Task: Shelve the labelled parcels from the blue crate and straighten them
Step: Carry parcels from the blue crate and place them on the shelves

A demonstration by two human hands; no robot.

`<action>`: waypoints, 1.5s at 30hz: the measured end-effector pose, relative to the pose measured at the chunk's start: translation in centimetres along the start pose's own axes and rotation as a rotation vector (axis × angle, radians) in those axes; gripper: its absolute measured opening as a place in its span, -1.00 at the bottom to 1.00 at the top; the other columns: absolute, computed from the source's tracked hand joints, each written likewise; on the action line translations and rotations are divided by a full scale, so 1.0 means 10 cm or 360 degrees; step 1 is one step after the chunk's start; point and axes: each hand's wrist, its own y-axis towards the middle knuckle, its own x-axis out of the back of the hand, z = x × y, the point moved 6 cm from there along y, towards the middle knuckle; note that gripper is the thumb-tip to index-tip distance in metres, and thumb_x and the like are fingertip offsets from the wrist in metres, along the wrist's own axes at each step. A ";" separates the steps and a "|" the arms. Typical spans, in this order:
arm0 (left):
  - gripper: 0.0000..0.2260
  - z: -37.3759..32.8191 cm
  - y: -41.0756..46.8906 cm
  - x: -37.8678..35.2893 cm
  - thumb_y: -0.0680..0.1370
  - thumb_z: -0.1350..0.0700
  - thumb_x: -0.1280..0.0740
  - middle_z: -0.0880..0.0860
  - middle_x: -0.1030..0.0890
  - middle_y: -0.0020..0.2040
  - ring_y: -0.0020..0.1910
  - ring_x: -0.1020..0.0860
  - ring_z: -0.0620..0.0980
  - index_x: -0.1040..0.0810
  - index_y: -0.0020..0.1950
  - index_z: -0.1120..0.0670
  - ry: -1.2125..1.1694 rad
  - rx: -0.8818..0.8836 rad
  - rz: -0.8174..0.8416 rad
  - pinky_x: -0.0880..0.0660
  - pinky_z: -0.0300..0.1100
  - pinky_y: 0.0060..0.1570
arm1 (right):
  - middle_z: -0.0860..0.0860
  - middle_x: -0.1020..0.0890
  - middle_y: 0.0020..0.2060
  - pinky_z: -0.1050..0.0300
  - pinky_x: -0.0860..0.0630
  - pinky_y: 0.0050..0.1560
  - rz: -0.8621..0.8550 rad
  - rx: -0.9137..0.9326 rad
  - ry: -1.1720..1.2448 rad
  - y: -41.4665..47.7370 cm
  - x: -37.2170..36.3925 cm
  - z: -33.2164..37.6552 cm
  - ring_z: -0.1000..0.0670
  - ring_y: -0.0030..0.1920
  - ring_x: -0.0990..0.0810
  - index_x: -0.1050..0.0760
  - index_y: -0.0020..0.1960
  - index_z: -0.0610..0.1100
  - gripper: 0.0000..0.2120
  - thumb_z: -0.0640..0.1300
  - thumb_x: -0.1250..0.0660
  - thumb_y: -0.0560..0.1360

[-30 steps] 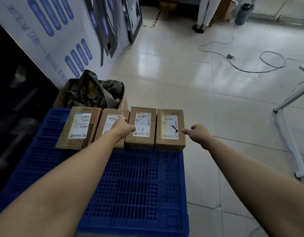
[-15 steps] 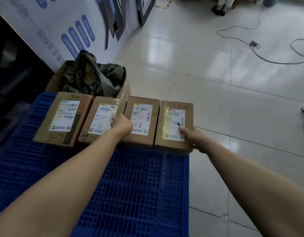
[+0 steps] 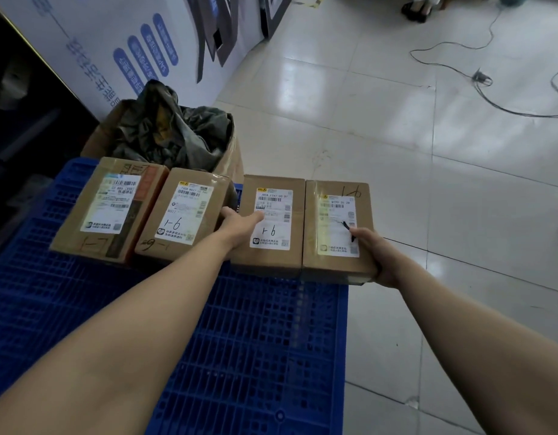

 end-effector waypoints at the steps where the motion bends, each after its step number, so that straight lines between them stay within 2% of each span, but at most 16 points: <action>1: -0.20 0.04 0.02 -0.02 0.49 -0.18 -0.32 0.18 -0.40 0.35 0.29 -0.42 0.17 0.08 0.50 0.11 -0.0057 0.0005 0.0000 -0.36 0.14 0.31 | -0.08 -0.69 -0.02 0.02 -0.61 -0.27 -0.0005 0.0023 0.0030 0.01 0.01 0.00 -0.08 -0.17 -0.69 -0.33 0.37 0.07 -0.50 0.12 -0.34 0.47; 5: -0.22 0.03 0.04 -0.03 0.49 -0.23 -0.28 0.15 -0.47 0.33 0.28 -0.46 0.16 -0.03 0.53 0.14 -0.0258 -0.0043 0.0044 -0.37 0.14 0.31 | -0.09 -0.69 -0.08 0.06 -0.60 -0.35 -0.0021 0.0166 0.0143 -0.06 0.00 0.09 -0.07 -0.22 -0.69 -0.31 0.38 0.03 -0.52 0.03 -0.34 0.50; 7: -0.28 -0.09 -0.02 0.03 0.51 -0.19 -0.28 0.14 -0.57 0.22 0.18 -0.54 0.12 -0.12 0.51 0.18 -0.0303 -0.0087 0.0052 -0.43 0.12 0.25 | -0.09 -0.69 -0.08 0.06 -0.60 -0.35 -0.0027 0.0218 0.0182 -0.19 0.00 0.19 -0.07 -0.22 -0.69 -0.32 0.37 0.02 -0.53 0.01 -0.34 0.50; 10: -0.47 -0.35 -0.25 0.21 0.52 -0.08 -0.31 0.07 -0.62 -0.04 -0.06 -0.61 0.05 -0.26 0.40 0.10 -0.0407 -0.0174 0.0084 -0.55 -0.02 -0.11 | -0.12 -0.68 -0.01 0.04 -0.61 -0.31 -0.0031 0.0277 0.0230 -0.51 0.00 0.40 -0.10 -0.16 -0.68 -0.32 0.38 0.01 -0.53 0.01 -0.33 0.51; 12: -0.53 -0.56 -0.50 0.37 0.50 -0.03 -0.34 0.11 -0.62 0.00 -0.09 -0.62 0.07 -0.28 0.34 0.03 -0.0481 -0.0240 0.0149 -0.54 -0.09 -0.25 | -0.12 -0.67 0.03 0.02 -0.62 -0.26 -0.0025 0.0300 0.0244 -0.79 -0.04 0.57 -0.11 -0.13 -0.67 -0.34 0.38 0.01 -0.53 0.04 -0.33 0.50; 16: -0.52 -0.99 -1.09 0.82 0.47 -0.04 -0.40 0.15 -0.61 0.07 -0.03 -0.62 0.12 -0.23 0.28 -0.07 -0.0575 -0.0313 0.0368 -0.58 -0.02 -0.18 | -0.12 -0.67 0.02 0.00 -0.62 -0.24 -0.0026 0.0416 0.0292 -1.43 -0.21 0.99 -0.12 -0.12 -0.66 -0.34 0.38 0.02 -0.52 0.04 -0.33 0.50; 20: -0.53 -1.36 -1.77 1.49 0.46 0.01 -0.40 0.14 -0.63 0.05 -0.17 -0.67 0.06 -0.30 0.31 -0.04 -0.0649 -0.0479 0.0488 -0.59 -0.07 -0.34 | -0.13 -0.67 0.01 0.02 -0.62 -0.28 0.0039 0.0577 0.0322 -2.16 -0.57 1.42 -0.11 -0.16 -0.68 -0.32 0.40 -0.04 -0.51 0.02 -0.31 0.51; 24: -0.43 -1.51 -2.36 2.18 0.39 0.01 -0.38 0.21 -0.60 0.19 0.02 -0.63 0.16 -0.37 0.37 0.11 -0.0680 -0.0648 0.0475 -0.60 -0.01 -0.17 | -0.15 -0.66 0.03 0.05 -0.63 -0.31 0.0170 0.0769 0.0371 -2.82 -1.05 1.79 -0.09 -0.16 -0.70 -0.31 0.42 -0.09 -0.51 -0.05 -0.31 0.52; 25: -0.46 -1.51 -2.50 2.34 0.39 0.01 -0.36 0.19 -0.63 0.14 0.01 -0.64 0.15 -0.41 0.34 0.13 -0.0697 -0.0670 0.0459 -0.61 -0.02 -0.17 | -0.15 -0.66 0.04 0.05 -0.63 -0.31 0.0211 0.0813 0.0366 -2.97 -1.17 1.88 -0.09 -0.15 -0.70 -0.31 0.42 -0.08 -0.51 -0.05 -0.30 0.53; 27: -0.66 -1.48 -2.77 2.64 0.46 0.04 -0.30 0.13 -0.71 -0.06 -0.16 -0.69 0.08 -0.51 0.21 0.11 -0.0760 -0.0716 0.0431 -0.61 -0.11 -0.30 | -0.15 -0.66 0.06 0.04 -0.63 -0.30 0.0286 0.0899 0.0332 -3.24 -1.42 2.04 -0.09 -0.13 -0.70 -0.32 0.42 -0.06 -0.53 -0.07 -0.30 0.53; 29: -0.77 -1.36 -3.01 2.91 0.51 0.06 -0.26 0.10 -0.72 -0.14 -0.25 -0.69 0.05 -0.56 0.12 0.07 -0.0848 -0.0715 0.0409 -0.60 -0.13 -0.37 | -0.17 -0.65 0.11 0.04 -0.64 -0.28 0.0369 0.0967 0.0272 -3.47 -1.67 2.17 -0.10 -0.09 -0.70 -0.33 0.41 -0.06 -0.54 -0.09 -0.31 0.53; 35: -0.73 -0.75 -3.90 3.75 0.50 0.06 -0.29 0.08 -0.71 -0.05 -0.18 -0.69 0.04 -0.53 0.19 0.02 -0.1044 -0.0870 0.0090 -0.61 -0.12 -0.32 | -0.17 -0.66 0.08 0.05 -0.64 -0.27 0.0659 0.1051 0.0053 -4.01 -2.51 2.38 -0.10 -0.10 -0.70 -0.35 0.39 -0.10 -0.55 -0.14 -0.32 0.52; 38: -0.76 -0.29 -4.42 4.04 0.50 0.06 -0.29 0.07 -0.70 0.00 -0.12 -0.69 0.04 -0.56 0.17 -0.03 -0.1140 -0.0978 -0.0112 -0.61 -0.12 -0.29 | -0.16 -0.69 0.02 0.03 -0.64 -0.26 0.0872 0.1026 -0.0010 -4.20 -2.99 2.33 -0.12 -0.11 -0.71 -0.39 0.35 -0.08 -0.48 -0.13 -0.41 0.41; 39: -0.73 -0.10 -4.61 4.14 0.48 0.06 -0.32 0.07 -0.70 0.03 -0.11 -0.69 0.04 -0.54 0.18 -0.03 -0.1178 -0.0987 -0.0217 -0.61 -0.12 -0.28 | -0.16 -0.70 -0.01 0.01 -0.64 -0.25 0.0945 0.1004 -0.0054 -4.25 -3.18 2.28 -0.13 -0.12 -0.71 -0.40 0.33 -0.07 -0.48 -0.12 -0.42 0.40; 42: -0.43 0.60 -5.22 4.48 0.35 0.03 -0.40 0.13 -0.62 0.16 0.05 -0.63 0.13 -0.38 0.35 -0.01 -0.1308 -0.0944 -0.0580 -0.60 0.01 -0.14 | -0.11 -0.72 -0.08 0.00 -0.63 -0.28 0.1188 0.0946 -0.0182 -4.45 -3.84 2.02 -0.12 -0.17 -0.71 -0.41 0.31 0.02 -0.56 -0.12 -0.41 0.46; 45: -0.31 1.38 -5.97 4.77 0.32 0.01 -0.45 0.12 -0.58 0.24 0.16 -0.59 0.17 -0.29 0.41 -0.10 -0.1359 -0.0932 -0.0911 -0.56 0.10 0.01 | -0.08 -0.71 0.00 -0.02 -0.62 -0.26 0.1517 0.0946 -0.0340 -4.80 -4.62 1.64 -0.12 -0.14 -0.71 -0.42 0.29 0.18 -0.50 -0.07 -0.44 0.41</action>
